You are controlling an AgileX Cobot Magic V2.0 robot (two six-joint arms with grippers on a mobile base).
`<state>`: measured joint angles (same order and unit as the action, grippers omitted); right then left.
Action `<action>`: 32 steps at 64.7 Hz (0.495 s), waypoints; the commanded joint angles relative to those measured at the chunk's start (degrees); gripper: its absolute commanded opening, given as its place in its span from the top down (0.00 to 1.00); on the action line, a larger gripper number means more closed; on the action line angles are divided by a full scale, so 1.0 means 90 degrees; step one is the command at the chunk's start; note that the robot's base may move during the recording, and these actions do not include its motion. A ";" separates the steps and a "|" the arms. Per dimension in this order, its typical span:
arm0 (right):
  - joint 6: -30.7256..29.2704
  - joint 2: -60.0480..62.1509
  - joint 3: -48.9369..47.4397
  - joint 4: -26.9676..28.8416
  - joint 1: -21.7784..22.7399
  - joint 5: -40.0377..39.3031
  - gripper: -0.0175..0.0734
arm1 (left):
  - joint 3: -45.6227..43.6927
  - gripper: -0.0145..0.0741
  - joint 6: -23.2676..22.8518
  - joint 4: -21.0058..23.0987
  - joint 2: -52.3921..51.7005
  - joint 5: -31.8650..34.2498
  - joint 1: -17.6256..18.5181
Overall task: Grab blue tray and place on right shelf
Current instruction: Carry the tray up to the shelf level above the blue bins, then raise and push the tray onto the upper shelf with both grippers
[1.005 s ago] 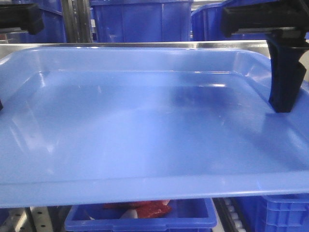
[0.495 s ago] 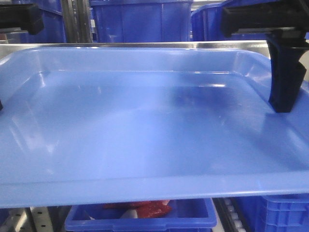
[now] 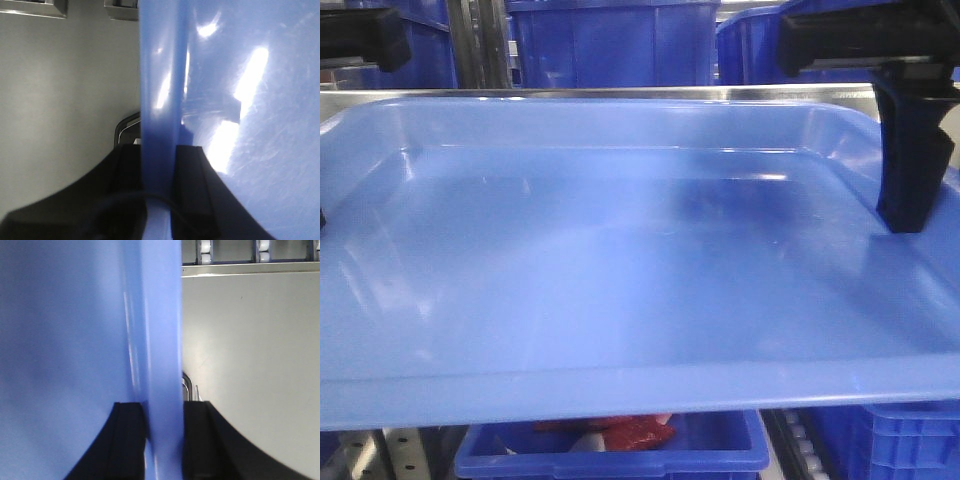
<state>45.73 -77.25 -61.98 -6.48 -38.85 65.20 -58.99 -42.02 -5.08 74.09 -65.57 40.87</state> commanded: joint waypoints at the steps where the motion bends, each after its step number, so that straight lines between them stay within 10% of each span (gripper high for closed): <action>1: 0.0059 0.0224 -0.0227 0.0332 -0.0061 -0.0606 0.56 | -0.0221 0.89 -0.0154 0.0302 -0.0105 0.0307 0.0111; 32: 0.0059 0.0218 -0.0464 0.0414 -0.0056 -0.0738 0.56 | -0.0334 0.89 -0.0154 -0.0030 -0.0105 0.0612 0.0111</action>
<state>45.73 -77.25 -62.29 -7.34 -38.85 63.23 -59.11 -42.15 -7.41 74.09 -64.09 40.87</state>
